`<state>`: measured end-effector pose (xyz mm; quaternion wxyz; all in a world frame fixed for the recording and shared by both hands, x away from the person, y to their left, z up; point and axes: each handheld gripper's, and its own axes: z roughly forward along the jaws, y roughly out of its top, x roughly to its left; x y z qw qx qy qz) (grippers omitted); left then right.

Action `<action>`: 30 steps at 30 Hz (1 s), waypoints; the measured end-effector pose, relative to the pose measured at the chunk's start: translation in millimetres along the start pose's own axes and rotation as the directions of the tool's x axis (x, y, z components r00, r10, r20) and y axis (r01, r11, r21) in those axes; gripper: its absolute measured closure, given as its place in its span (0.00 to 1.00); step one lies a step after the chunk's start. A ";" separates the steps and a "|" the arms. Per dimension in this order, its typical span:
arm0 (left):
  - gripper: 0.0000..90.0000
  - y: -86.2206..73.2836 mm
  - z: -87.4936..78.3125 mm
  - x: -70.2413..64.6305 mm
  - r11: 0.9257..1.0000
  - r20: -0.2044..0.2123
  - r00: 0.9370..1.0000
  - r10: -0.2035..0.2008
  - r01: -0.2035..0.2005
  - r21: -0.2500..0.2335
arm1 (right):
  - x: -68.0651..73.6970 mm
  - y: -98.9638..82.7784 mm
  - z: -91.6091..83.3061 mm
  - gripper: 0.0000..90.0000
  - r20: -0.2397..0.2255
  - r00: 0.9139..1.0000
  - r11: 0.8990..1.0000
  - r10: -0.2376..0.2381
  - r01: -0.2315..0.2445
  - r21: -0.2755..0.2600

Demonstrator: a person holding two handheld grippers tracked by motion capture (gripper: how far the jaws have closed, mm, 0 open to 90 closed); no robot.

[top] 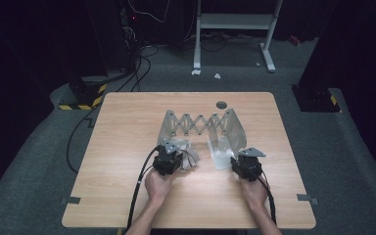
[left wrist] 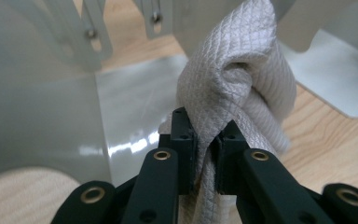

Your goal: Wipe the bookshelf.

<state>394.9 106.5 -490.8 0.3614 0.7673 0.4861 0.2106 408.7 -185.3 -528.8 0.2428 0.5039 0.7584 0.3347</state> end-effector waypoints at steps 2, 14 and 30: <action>0.90 5.6 1.2 1.3 1.000 -0.006 1.000 -0.023 0.023 -0.009 | 0.0 0.0 0.0 0.70 0.000 1.000 1.000 0.000 0.000 0.000; 0.90 24.1 -10.3 1.8 0.998 0.022 0.999 -0.035 0.037 -0.058 | 0.9 0.0 -0.1 0.72 0.000 1.000 1.000 -0.010 0.010 -0.001; 0.90 55.2 -28.8 8.6 0.993 0.049 0.998 -0.049 0.054 -0.109 | 3.3 -0.1 -0.3 0.82 -0.003 0.999 0.999 -0.032 0.032 -0.003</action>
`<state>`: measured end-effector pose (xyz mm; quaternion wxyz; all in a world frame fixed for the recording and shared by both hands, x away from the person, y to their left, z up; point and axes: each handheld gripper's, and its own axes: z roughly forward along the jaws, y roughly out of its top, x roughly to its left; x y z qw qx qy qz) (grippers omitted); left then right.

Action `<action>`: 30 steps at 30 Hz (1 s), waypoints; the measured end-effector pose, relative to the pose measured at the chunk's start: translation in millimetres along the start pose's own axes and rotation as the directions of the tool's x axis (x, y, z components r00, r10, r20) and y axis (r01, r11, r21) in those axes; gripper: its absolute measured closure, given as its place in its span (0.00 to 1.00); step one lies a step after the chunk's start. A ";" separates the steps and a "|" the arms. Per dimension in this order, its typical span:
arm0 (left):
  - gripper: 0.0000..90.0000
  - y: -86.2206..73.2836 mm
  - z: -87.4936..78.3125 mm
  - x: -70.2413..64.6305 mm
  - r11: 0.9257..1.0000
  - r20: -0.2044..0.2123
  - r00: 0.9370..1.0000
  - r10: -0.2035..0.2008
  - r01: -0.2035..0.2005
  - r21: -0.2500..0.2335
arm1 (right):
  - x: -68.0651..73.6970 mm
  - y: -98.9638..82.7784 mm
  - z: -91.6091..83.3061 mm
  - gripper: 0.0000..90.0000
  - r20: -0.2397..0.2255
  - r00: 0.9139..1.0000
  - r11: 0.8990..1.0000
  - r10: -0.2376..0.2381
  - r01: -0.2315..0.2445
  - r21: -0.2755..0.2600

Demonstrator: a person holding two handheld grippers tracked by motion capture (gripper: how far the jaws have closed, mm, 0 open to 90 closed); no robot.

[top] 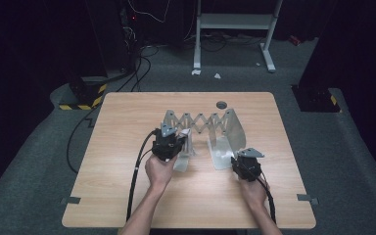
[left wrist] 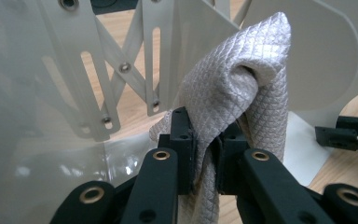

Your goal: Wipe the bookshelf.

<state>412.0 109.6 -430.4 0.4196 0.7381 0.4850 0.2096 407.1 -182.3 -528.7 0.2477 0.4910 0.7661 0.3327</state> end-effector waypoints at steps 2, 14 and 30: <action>0.90 4.9 -2.2 1.4 1.000 0.002 1.000 -0.004 0.004 -0.008 | 0.5 0.0 -0.1 0.82 0.000 1.000 1.000 -0.002 0.002 0.000; 0.90 16.4 9.4 -1.1 0.999 -0.011 1.000 0.014 -0.013 0.035 | 2.0 0.2 0.2 0.87 -0.009 1.000 1.000 -0.015 0.015 -0.001; 0.90 -1.5 38.7 -1.2 0.992 -0.026 0.999 0.037 -0.034 0.125 | 3.6 0.1 -0.1 0.88 -0.020 0.999 1.000 -0.026 0.026 0.000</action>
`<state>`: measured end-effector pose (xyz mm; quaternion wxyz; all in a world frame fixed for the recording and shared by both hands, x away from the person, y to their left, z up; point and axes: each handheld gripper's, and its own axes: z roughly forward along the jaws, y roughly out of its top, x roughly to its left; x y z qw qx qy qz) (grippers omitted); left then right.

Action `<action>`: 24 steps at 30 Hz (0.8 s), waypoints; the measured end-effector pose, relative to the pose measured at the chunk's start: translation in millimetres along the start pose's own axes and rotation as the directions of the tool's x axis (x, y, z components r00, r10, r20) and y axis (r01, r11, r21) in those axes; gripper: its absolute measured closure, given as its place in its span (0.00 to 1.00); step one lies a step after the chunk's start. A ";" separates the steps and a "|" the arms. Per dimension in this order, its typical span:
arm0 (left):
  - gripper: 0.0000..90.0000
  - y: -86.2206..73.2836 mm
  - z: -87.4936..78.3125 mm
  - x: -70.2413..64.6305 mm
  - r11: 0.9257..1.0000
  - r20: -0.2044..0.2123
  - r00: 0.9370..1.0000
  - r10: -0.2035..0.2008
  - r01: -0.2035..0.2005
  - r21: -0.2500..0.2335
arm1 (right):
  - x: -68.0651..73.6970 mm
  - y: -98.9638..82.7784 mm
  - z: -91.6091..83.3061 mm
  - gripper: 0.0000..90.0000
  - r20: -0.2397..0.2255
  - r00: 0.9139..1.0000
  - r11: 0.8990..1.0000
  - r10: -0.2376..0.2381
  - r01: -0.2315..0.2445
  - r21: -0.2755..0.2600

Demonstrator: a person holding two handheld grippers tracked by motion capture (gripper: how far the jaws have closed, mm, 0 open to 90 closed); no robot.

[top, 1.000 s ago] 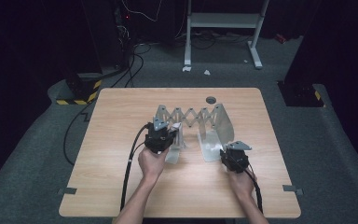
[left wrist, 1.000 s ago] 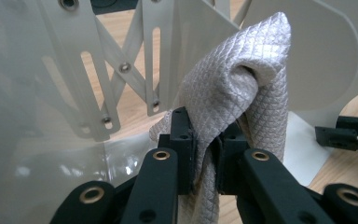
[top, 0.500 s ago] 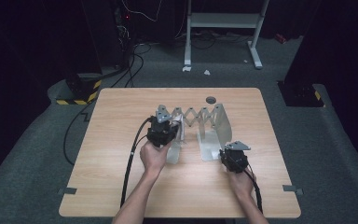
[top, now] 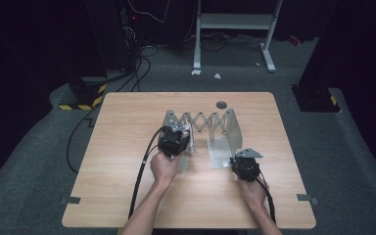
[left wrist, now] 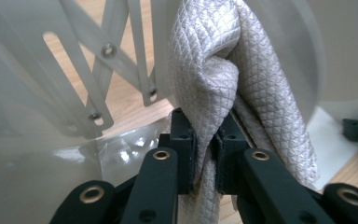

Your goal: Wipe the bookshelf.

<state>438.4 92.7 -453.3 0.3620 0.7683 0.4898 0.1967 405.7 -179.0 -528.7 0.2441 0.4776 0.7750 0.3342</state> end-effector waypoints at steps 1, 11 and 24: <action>0.89 -1.4 2.1 0.6 1.000 -0.004 1.000 0.001 -0.001 0.008 | 0.0 0.0 0.0 0.88 -0.001 1.000 1.000 0.000 0.000 0.000; 0.90 4.7 -1.3 2.6 0.999 0.013 0.999 -0.034 0.034 -0.031 | 0.7 0.0 0.0 0.88 -0.001 1.000 1.000 -0.006 0.006 -0.001; 0.89 30.8 -12.0 8.4 0.989 0.005 0.996 -0.088 0.088 -0.120 | 1.8 0.0 -0.1 0.88 -0.003 1.000 1.000 -0.011 0.011 -0.001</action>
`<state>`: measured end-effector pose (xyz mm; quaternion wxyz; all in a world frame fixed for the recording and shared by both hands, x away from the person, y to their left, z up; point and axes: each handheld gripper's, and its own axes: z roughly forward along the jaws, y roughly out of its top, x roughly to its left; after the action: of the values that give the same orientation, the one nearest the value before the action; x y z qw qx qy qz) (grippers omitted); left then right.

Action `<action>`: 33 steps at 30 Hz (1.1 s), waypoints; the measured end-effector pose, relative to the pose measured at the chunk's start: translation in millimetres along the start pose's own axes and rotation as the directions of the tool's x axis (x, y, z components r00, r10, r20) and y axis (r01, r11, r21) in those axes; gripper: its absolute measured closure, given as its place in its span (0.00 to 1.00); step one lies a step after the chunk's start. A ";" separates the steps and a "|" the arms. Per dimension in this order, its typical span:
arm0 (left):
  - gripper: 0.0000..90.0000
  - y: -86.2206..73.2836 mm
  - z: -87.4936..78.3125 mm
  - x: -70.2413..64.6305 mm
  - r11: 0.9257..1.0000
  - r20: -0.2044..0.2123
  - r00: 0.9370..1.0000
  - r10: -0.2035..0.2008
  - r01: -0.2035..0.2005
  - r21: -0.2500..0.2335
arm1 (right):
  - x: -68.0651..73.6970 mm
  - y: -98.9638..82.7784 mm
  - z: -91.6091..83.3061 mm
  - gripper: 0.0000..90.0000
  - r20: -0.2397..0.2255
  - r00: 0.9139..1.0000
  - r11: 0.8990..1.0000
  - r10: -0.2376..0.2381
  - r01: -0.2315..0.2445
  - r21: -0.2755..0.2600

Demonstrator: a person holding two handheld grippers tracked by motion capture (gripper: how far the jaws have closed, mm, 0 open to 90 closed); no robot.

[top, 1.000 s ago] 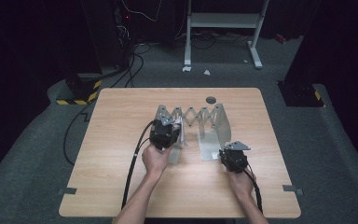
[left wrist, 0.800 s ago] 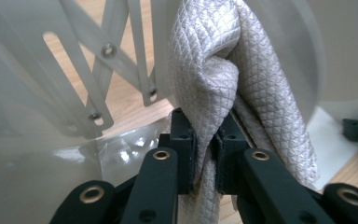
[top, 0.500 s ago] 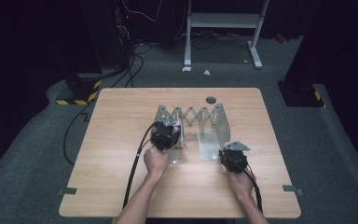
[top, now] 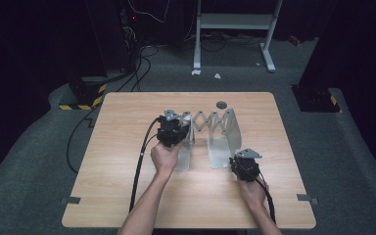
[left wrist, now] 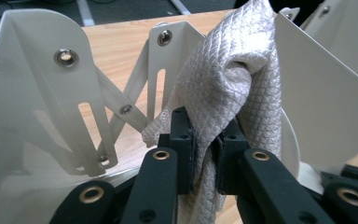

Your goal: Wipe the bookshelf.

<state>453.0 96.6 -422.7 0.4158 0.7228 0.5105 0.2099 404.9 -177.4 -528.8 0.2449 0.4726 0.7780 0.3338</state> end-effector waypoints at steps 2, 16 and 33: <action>0.90 -0.2 3.3 -0.9 1.000 -0.030 1.000 0.006 -0.005 0.007 | 0.0 0.0 0.0 0.88 -0.001 1.000 1.000 -0.001 0.001 0.000; 0.90 -8.0 14.0 -5.7 0.995 -0.067 0.994 0.089 -0.085 0.057 | 0.1 0.0 0.1 0.88 -0.001 1.000 1.000 -0.004 0.004 -0.001; 0.90 -2.9 23.2 14.0 0.991 -0.062 0.992 0.112 -0.107 0.077 | -1.3 0.2 0.4 0.89 -0.016 1.000 1.000 0.011 -0.011 -0.001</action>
<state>473.8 100.8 -440.0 0.3599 0.7570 0.4910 0.2373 405.9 -178.4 -528.8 0.2371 0.4743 0.7770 0.3391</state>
